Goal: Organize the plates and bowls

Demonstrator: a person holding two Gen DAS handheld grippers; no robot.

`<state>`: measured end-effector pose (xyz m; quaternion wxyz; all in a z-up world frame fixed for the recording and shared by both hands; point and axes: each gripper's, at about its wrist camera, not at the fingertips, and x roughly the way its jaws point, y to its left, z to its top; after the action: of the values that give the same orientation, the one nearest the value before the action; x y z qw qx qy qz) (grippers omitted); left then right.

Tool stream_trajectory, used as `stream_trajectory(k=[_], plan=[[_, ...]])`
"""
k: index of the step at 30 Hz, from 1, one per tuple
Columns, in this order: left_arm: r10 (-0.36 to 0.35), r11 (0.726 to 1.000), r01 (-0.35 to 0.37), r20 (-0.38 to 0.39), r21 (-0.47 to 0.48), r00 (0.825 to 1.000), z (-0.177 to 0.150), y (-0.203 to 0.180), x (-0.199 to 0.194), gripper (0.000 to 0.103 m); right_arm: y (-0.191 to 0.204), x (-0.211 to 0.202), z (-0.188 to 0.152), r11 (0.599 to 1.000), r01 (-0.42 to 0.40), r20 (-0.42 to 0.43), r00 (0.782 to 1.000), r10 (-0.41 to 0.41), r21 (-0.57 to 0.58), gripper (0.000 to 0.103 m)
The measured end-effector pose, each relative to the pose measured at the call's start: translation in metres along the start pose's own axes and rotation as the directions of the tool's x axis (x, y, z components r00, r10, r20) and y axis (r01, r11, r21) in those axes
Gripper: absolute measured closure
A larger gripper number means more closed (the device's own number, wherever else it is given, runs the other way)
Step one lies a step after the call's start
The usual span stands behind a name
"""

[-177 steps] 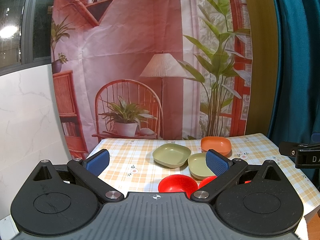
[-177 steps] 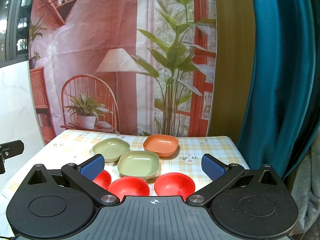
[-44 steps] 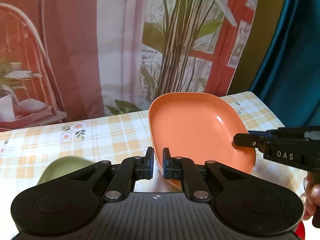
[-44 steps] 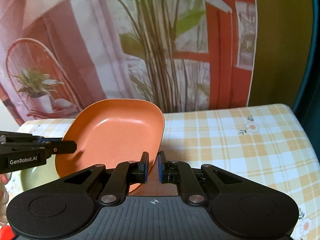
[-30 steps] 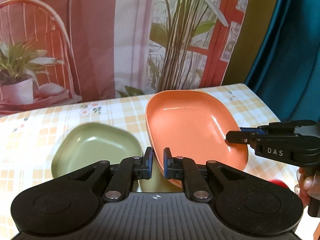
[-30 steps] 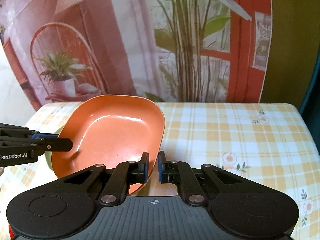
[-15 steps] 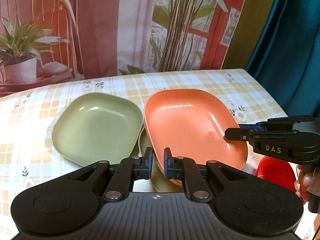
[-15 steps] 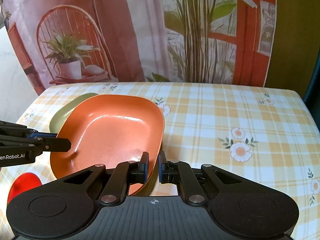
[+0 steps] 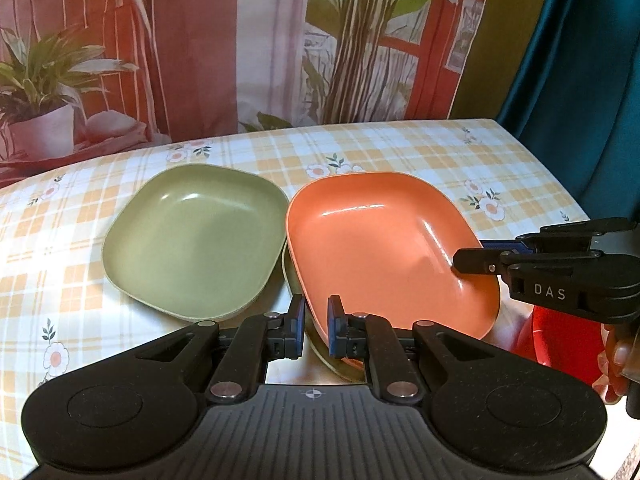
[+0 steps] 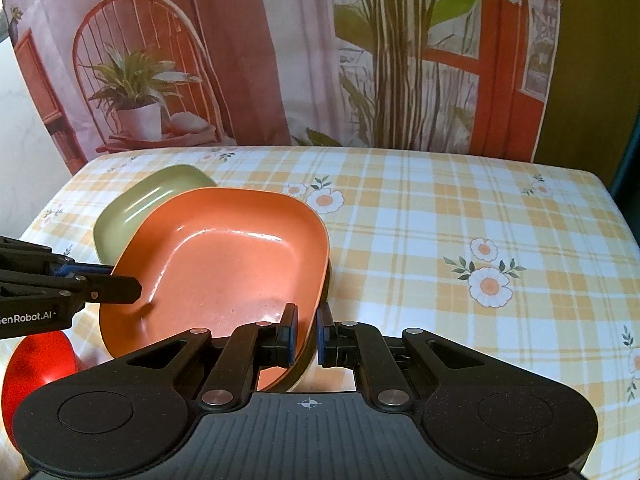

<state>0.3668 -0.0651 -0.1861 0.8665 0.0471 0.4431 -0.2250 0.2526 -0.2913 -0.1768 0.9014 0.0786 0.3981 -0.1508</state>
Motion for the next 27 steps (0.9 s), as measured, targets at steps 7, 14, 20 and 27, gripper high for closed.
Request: stream_trajectory(k=[7, 14, 20, 27], plan=[[-0.003, 1.0, 0.003, -0.005, 0.002, 1.0, -0.0005, -0.0002, 0.0008, 0.09, 0.001, 0.001, 0.0006, 1.0, 0.008, -0.001, 1.0, -0.008, -0.023, 0.094], [-0.005, 1.0, 0.005, -0.017, 0.001, 1.0, -0.005, -0.0006, 0.0029, 0.09, 0.0042, -0.0001, -0.0002, 0.999, 0.018, 0.0, 1.0, -0.018, -0.047, 0.093], [0.007, 1.0, -0.007, -0.022, 0.013, 1.0, -0.0052, -0.0019, 0.0055, 0.09, 0.0052, 0.0013, 0.0008, 0.998, 0.027, -0.004, 1.0, -0.027, -0.064, 0.093], [0.003, 1.0, -0.003, -0.014, 0.001, 1.0, -0.0046, 0.0011, 0.0056, 0.088, 0.0053, 0.0017, 0.0007, 0.997, 0.038, -0.003, 0.999, -0.038, -0.068, 0.092]])
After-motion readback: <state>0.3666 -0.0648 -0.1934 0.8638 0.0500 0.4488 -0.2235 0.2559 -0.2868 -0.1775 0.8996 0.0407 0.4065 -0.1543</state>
